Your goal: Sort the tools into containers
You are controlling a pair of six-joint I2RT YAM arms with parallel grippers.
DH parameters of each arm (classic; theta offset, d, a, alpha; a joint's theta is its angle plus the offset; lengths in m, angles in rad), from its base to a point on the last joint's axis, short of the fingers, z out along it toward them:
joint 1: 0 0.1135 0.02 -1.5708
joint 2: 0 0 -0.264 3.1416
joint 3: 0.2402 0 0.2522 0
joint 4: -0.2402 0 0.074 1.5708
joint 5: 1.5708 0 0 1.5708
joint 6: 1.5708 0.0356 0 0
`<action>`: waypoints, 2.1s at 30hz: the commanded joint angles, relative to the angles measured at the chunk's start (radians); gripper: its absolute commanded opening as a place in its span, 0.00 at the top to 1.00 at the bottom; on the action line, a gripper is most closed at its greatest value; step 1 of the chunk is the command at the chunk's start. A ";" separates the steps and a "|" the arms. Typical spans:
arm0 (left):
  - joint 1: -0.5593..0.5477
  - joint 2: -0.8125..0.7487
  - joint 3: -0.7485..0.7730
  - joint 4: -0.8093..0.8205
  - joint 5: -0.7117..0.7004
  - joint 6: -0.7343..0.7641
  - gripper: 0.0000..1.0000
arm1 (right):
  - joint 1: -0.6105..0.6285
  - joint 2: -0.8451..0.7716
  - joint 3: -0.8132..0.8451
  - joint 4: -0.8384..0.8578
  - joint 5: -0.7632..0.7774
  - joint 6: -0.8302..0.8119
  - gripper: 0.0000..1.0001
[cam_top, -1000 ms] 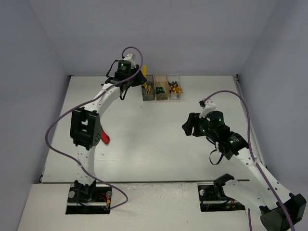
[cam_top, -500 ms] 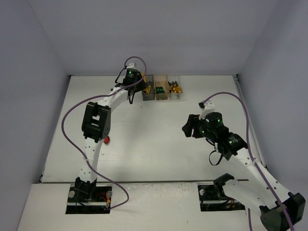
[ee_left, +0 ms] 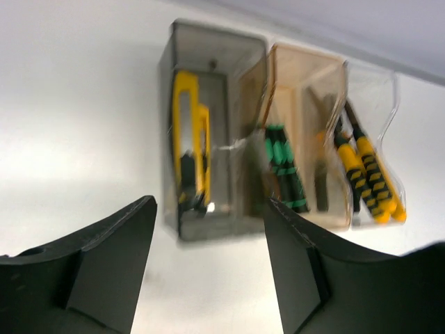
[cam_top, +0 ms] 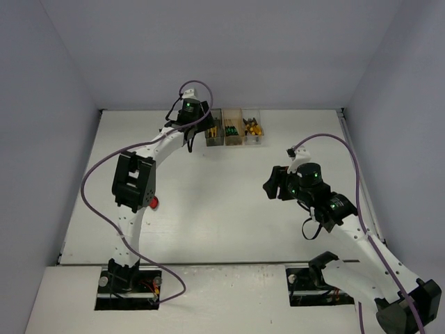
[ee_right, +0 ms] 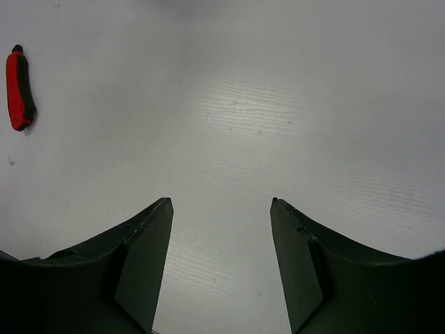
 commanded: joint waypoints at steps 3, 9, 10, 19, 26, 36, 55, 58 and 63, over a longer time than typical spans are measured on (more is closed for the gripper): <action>-0.005 -0.393 -0.212 -0.193 -0.271 -0.047 0.40 | -0.002 0.013 0.006 0.040 -0.009 0.000 0.44; 0.014 -0.701 -0.520 -0.376 -0.433 -0.073 0.24 | 0.002 0.030 0.010 0.043 -0.023 -0.005 0.44; 0.032 -0.740 -0.583 -0.396 -0.419 -0.086 0.23 | 0.003 0.029 0.009 0.045 -0.024 -0.005 0.44; 0.208 -0.874 -0.881 -0.411 -0.302 -0.093 0.22 | 0.006 0.023 -0.017 0.053 -0.038 -0.008 0.43; 0.245 -0.731 -0.891 -0.394 -0.250 -0.094 0.23 | 0.008 -0.001 -0.029 0.053 -0.041 -0.005 0.43; 0.258 -0.579 -0.913 -0.334 -0.203 -0.123 0.40 | 0.009 -0.004 -0.035 0.054 -0.037 -0.002 0.43; 0.156 -0.573 -0.609 -0.147 -0.015 -0.066 1.00 | 0.009 0.018 -0.039 0.057 -0.017 0.003 0.43; 0.113 -0.491 -0.475 -0.084 0.037 -0.035 1.00 | 0.009 0.020 -0.038 0.057 -0.014 0.004 0.43; 0.080 -0.356 -0.271 0.040 0.125 0.021 1.00 | 0.009 0.021 -0.041 0.056 -0.018 0.012 0.43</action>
